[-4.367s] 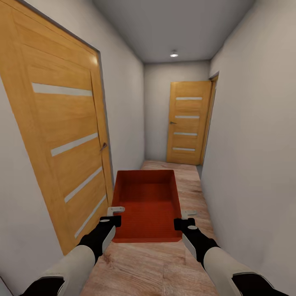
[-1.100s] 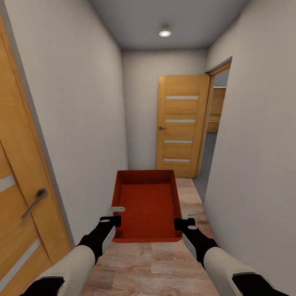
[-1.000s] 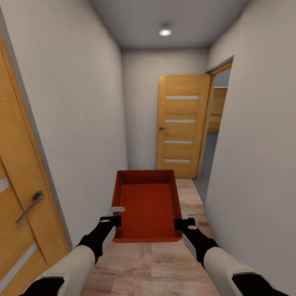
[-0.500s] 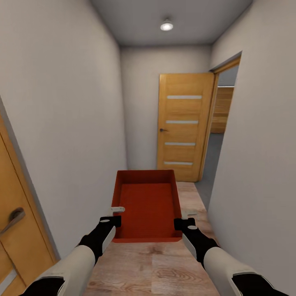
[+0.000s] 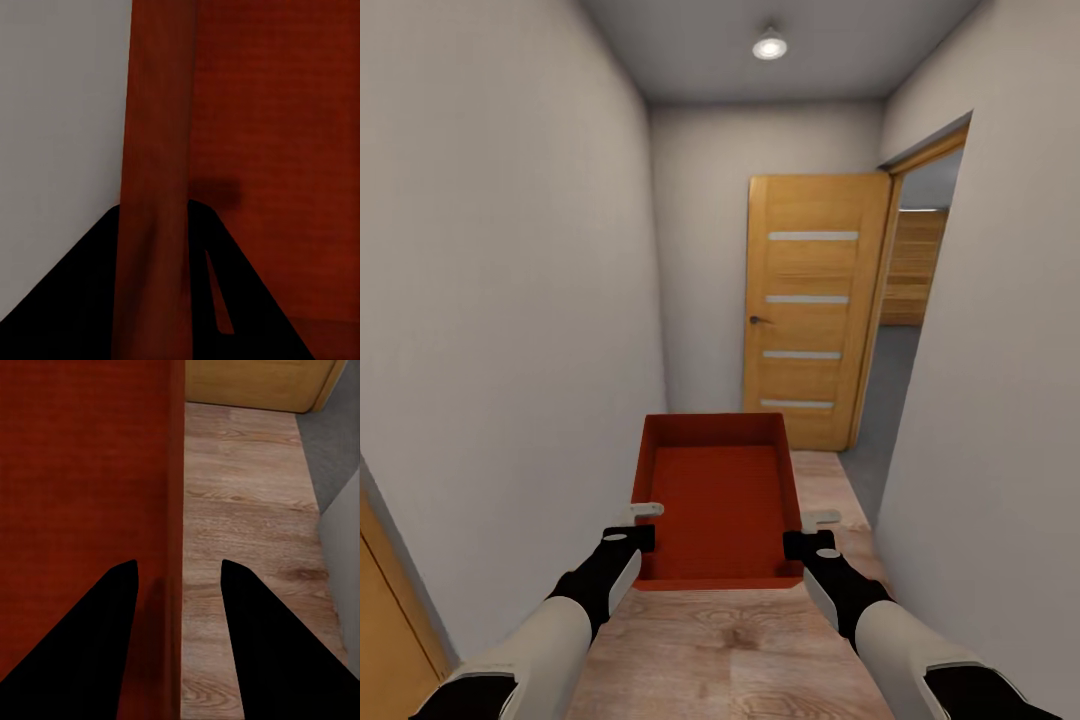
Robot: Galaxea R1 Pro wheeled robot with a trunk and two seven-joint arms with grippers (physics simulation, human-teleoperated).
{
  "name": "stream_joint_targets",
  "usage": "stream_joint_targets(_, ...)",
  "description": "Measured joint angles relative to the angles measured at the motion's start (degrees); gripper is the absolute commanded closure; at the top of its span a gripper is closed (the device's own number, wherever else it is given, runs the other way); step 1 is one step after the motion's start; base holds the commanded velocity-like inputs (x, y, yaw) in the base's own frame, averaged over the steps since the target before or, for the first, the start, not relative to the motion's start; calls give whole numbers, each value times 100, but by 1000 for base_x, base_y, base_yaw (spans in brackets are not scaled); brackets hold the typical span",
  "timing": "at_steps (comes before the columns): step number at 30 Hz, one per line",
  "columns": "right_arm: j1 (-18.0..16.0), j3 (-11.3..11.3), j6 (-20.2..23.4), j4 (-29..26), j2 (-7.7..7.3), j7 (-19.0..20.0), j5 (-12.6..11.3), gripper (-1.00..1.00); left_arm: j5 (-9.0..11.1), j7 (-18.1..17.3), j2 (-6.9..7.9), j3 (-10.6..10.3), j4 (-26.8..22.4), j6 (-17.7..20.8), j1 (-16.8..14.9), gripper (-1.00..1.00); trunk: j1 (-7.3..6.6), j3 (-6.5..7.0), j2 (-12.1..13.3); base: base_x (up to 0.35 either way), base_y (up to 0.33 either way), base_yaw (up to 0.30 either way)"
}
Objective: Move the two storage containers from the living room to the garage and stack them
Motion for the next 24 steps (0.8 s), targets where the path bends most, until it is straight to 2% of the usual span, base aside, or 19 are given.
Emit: stream_joint_targets(24, 0, 1, 0, 3, 0, 0, -1, 100, 3, 1, 1, -3, 7, -1, -2, 100, 0, 0, 0, 322, 0, 0)
